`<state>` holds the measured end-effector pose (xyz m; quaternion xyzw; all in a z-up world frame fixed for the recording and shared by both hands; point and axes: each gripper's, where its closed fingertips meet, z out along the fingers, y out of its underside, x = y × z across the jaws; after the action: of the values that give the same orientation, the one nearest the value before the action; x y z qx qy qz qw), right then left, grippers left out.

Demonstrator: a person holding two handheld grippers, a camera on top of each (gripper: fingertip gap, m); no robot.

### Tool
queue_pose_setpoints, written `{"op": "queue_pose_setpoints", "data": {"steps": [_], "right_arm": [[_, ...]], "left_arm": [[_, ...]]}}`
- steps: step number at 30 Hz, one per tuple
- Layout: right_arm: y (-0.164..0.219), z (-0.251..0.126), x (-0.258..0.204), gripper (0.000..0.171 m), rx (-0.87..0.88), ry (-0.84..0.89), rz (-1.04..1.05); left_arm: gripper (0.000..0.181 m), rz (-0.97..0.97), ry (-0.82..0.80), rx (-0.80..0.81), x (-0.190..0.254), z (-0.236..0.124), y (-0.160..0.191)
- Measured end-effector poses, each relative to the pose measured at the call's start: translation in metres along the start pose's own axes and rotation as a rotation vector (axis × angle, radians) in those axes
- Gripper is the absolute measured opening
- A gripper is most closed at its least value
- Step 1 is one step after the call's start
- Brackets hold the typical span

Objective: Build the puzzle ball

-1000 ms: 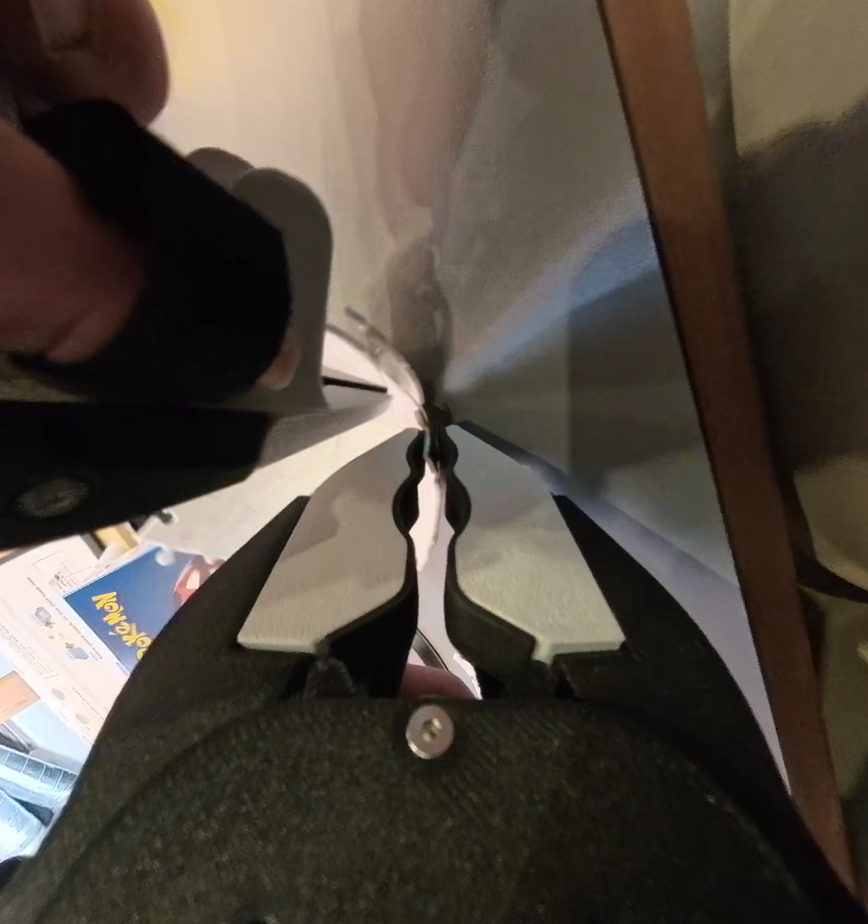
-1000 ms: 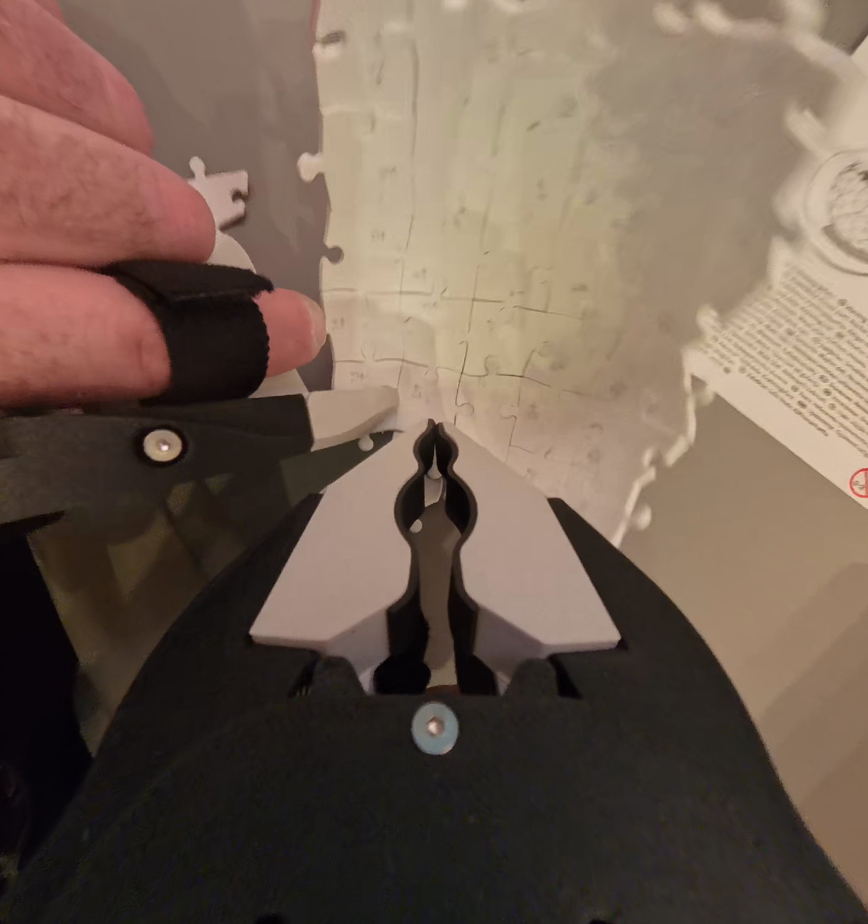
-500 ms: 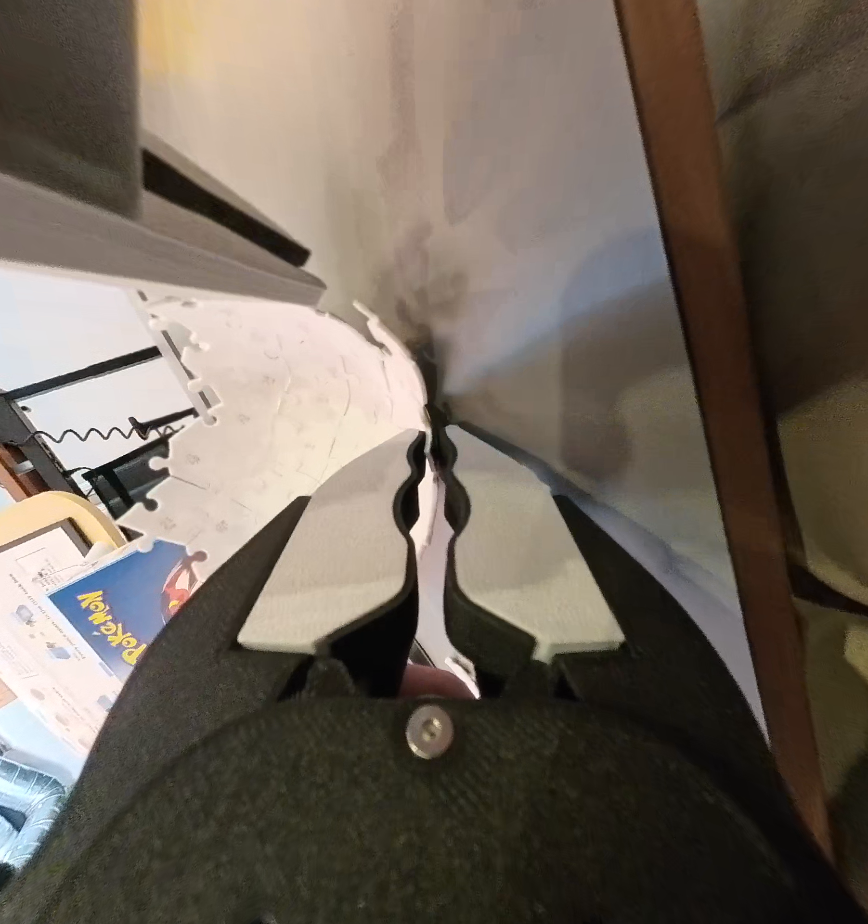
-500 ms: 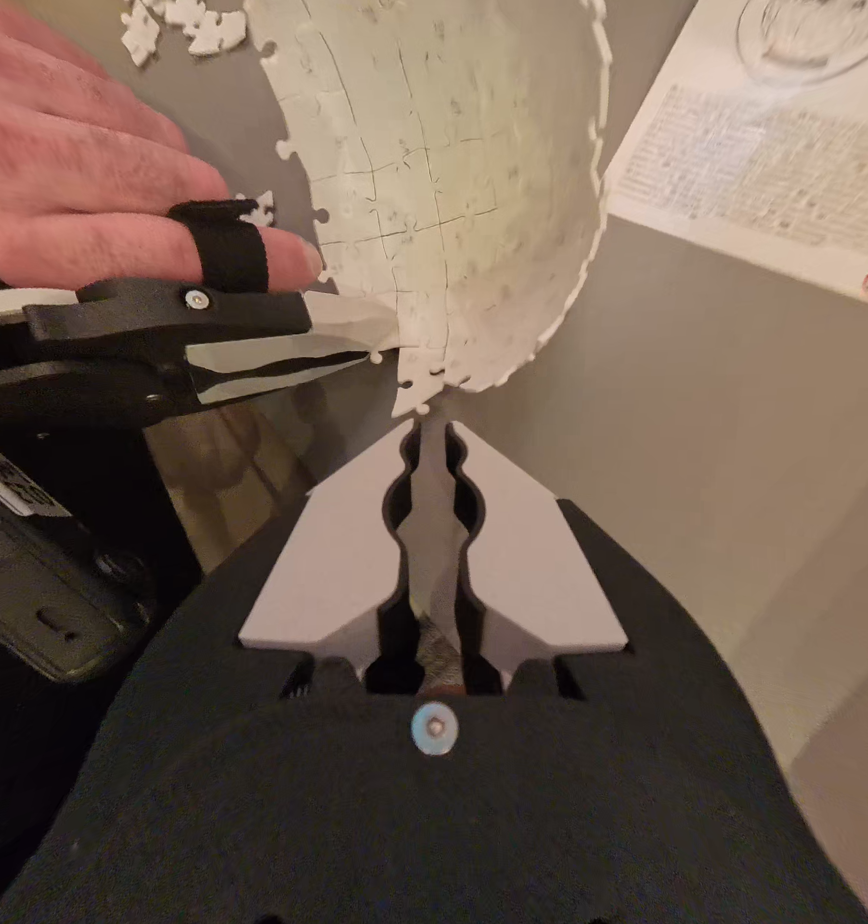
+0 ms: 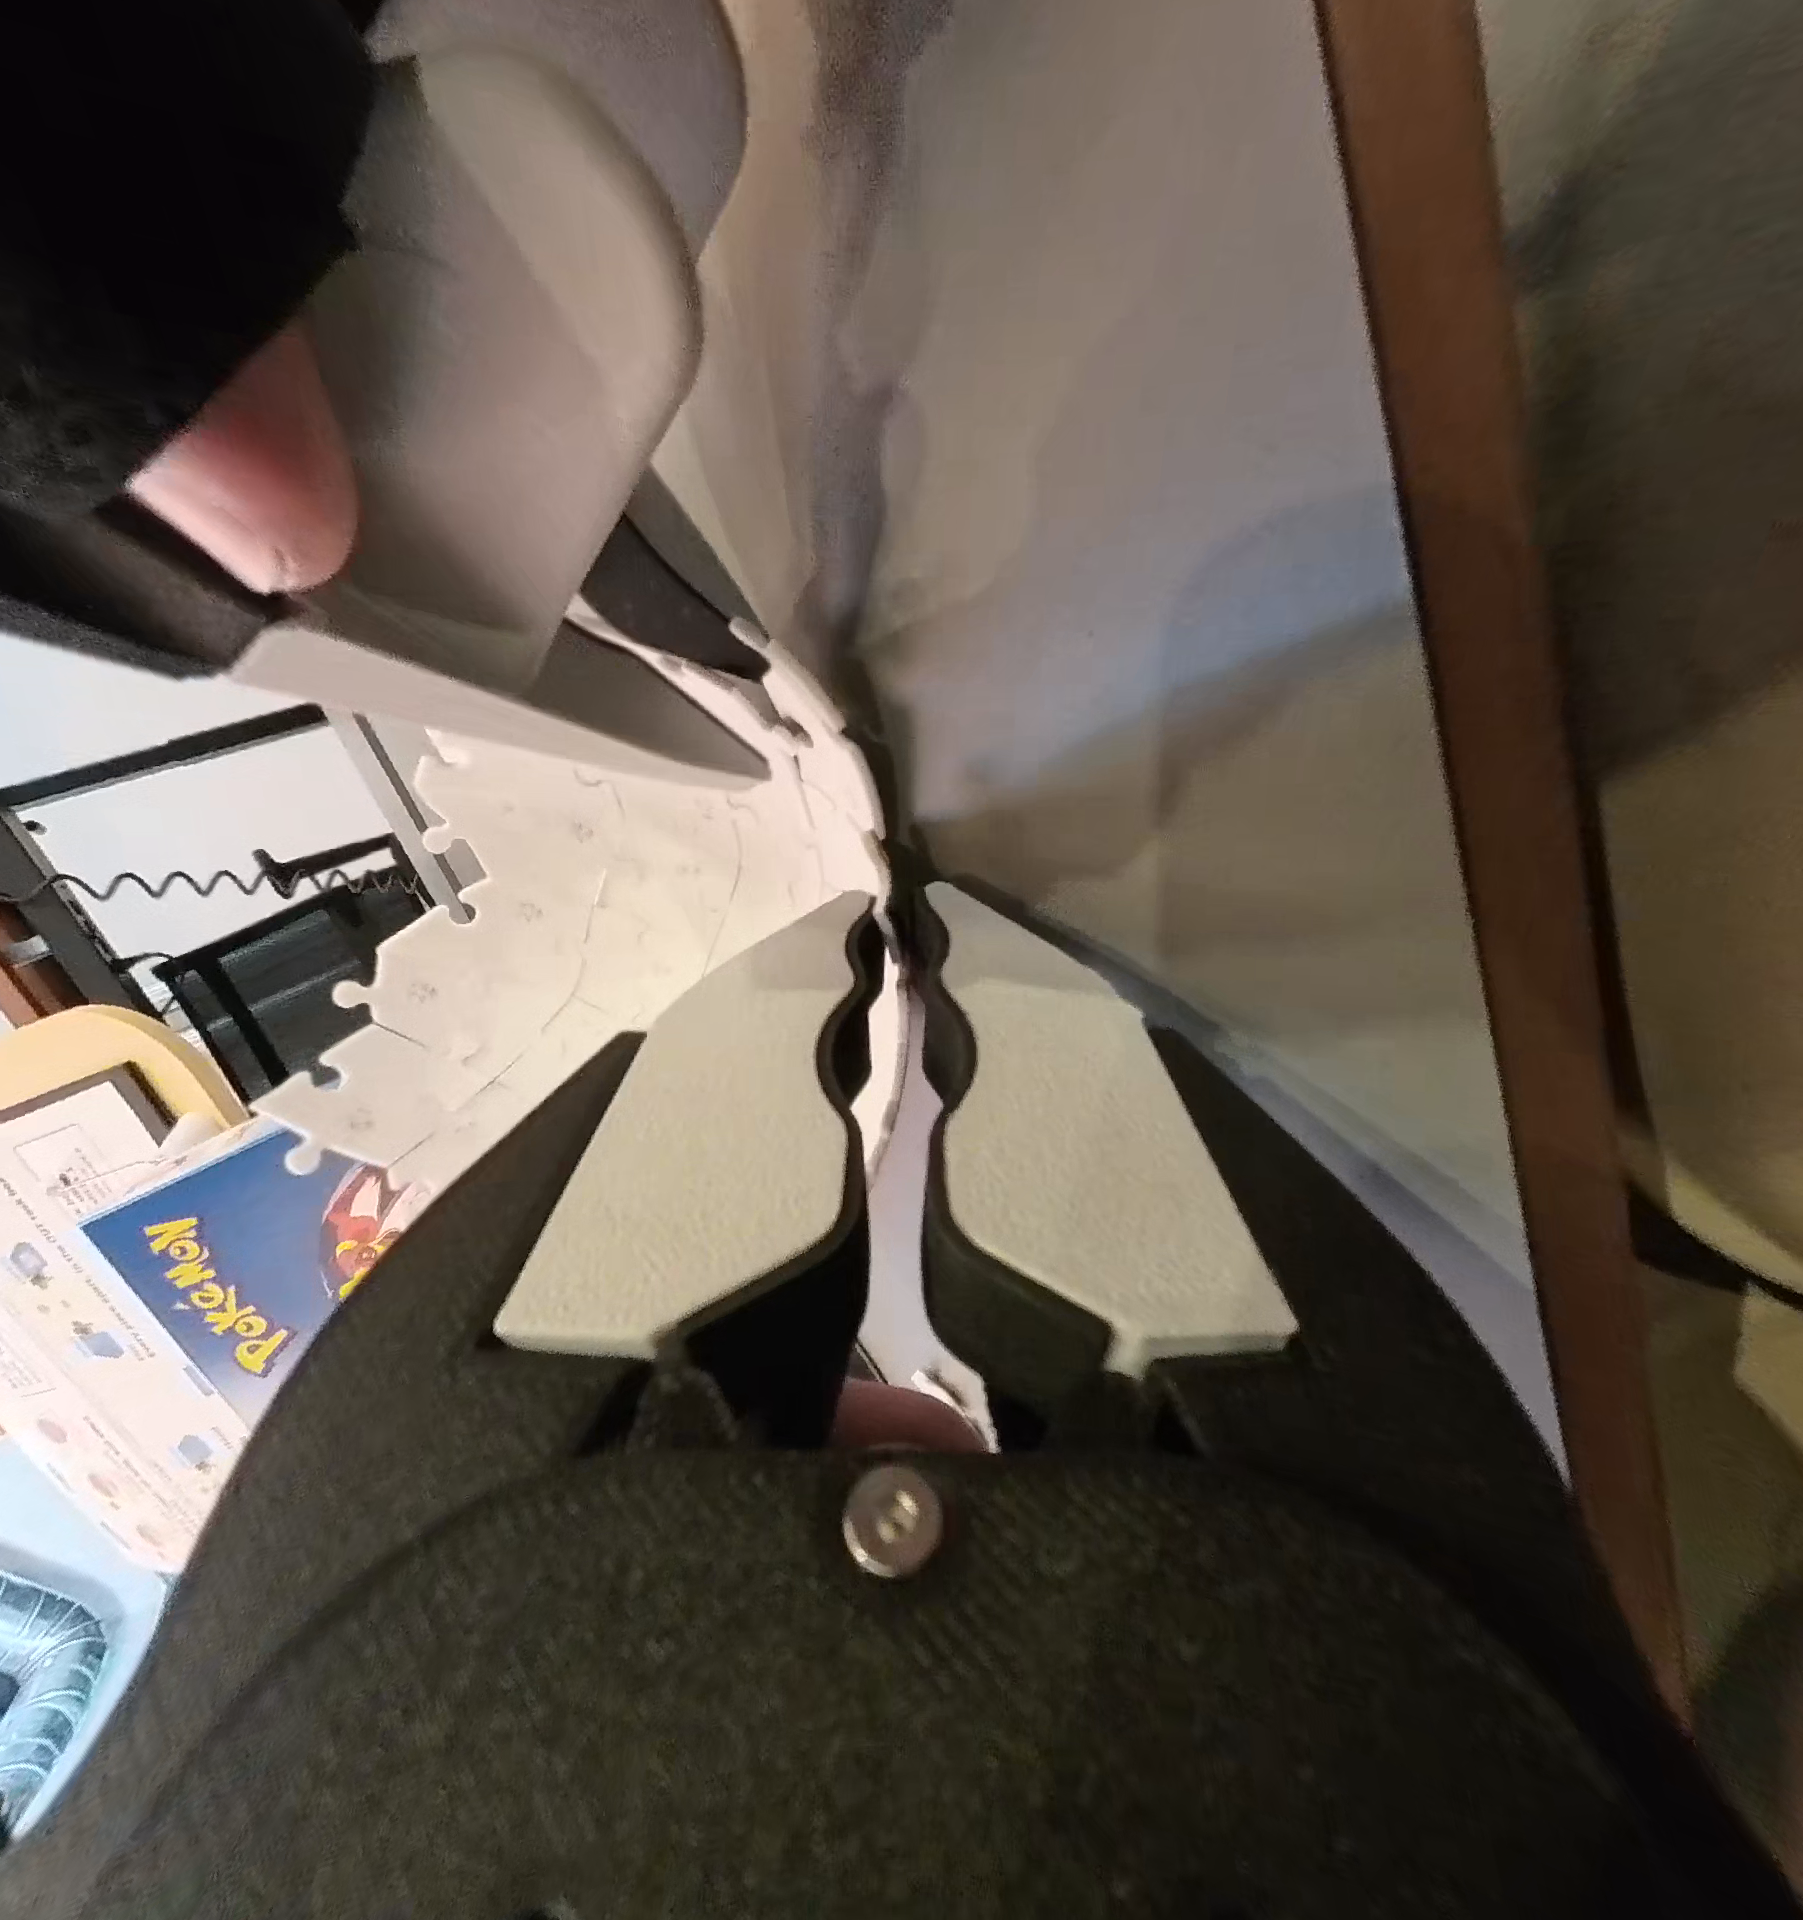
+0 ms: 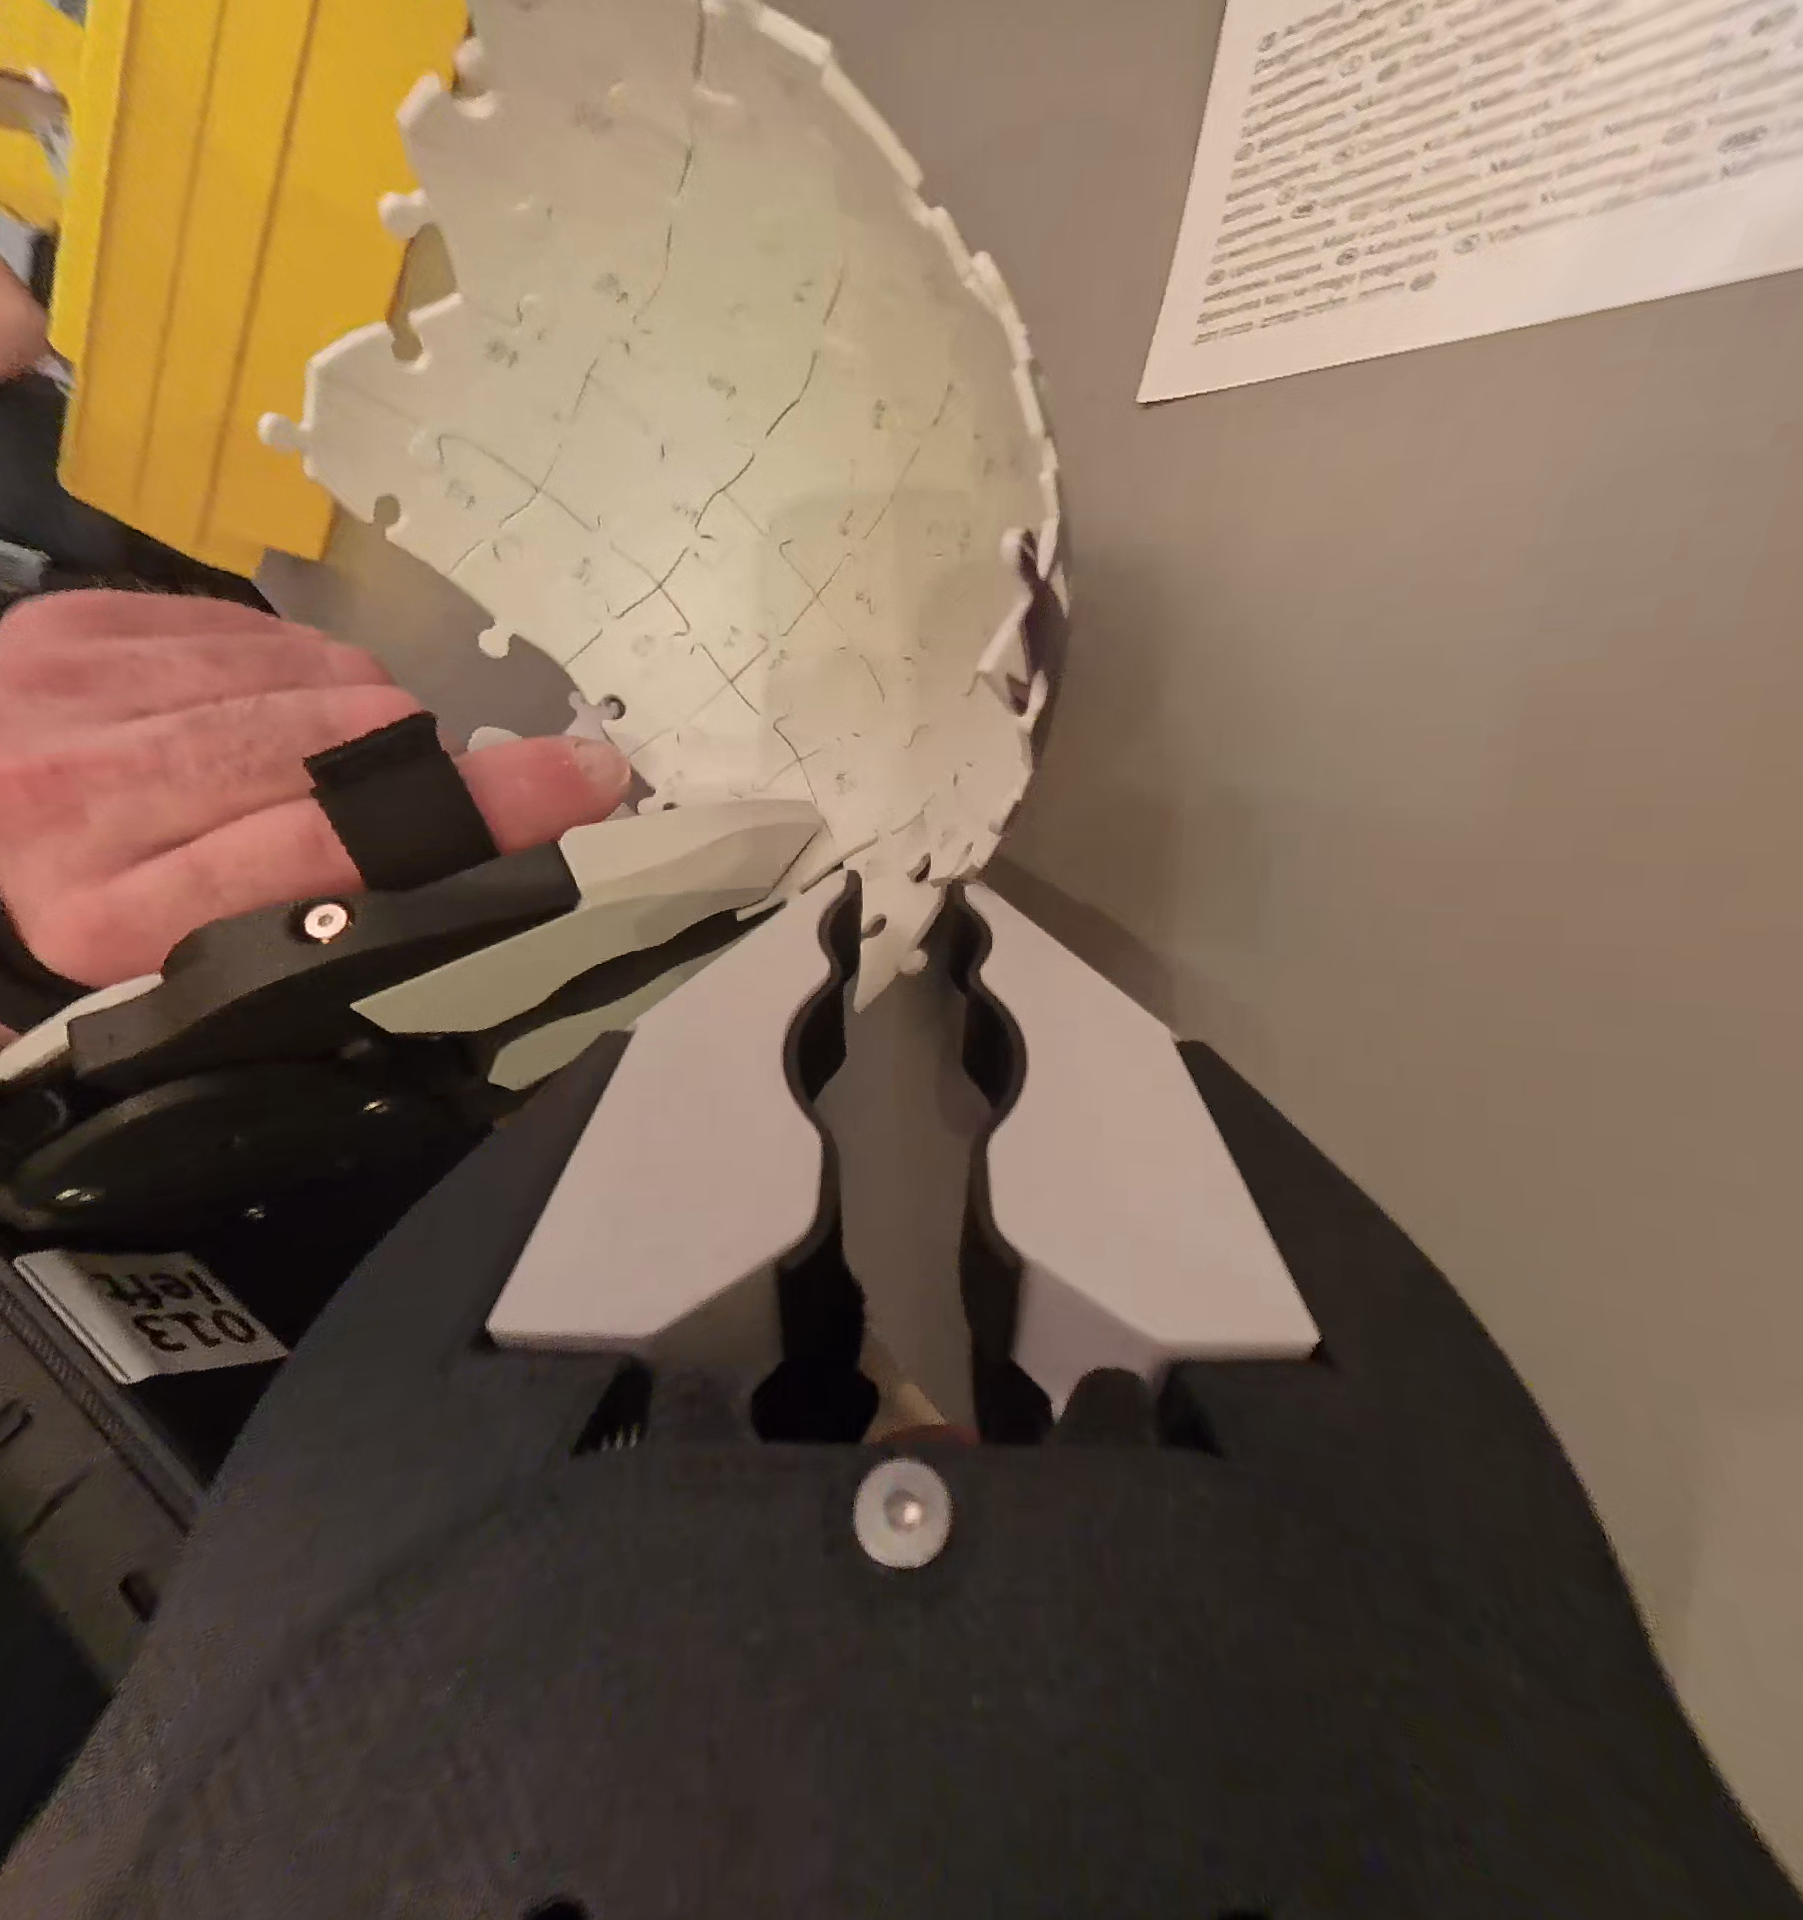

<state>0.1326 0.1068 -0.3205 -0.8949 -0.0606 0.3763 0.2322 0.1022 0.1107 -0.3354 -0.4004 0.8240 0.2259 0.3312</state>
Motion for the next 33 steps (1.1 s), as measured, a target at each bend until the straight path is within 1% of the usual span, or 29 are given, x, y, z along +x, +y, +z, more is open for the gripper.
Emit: {"op": "queue_pose_setpoints", "data": {"steps": [2,4,7,16,24,33], "right_arm": [[0.000,-0.001,0.001,0.015,0.012,-0.011,0.035],[-0.001,-0.004,0.006,0.022,0.031,0.006,0.060],[-0.002,-0.006,0.009,0.026,0.053,0.009,0.095],[-0.003,0.009,0.005,0.007,0.012,-0.046,0.132],[-0.006,0.009,0.004,0.003,0.028,-0.097,0.179],[-0.008,0.009,0.004,0.002,0.034,-0.091,0.187]], "left_arm": [[0.004,-0.008,-0.001,0.001,0.000,0.000,-0.001],[0.004,-0.013,-0.003,0.002,0.000,0.000,-0.001],[0.004,-0.020,-0.004,0.006,0.001,0.001,-0.002],[0.004,-0.029,-0.008,0.016,0.002,0.001,-0.003],[0.004,-0.057,-0.004,0.030,0.002,0.001,-0.003],[0.004,-0.117,-0.020,0.038,0.001,0.002,-0.003]]}}
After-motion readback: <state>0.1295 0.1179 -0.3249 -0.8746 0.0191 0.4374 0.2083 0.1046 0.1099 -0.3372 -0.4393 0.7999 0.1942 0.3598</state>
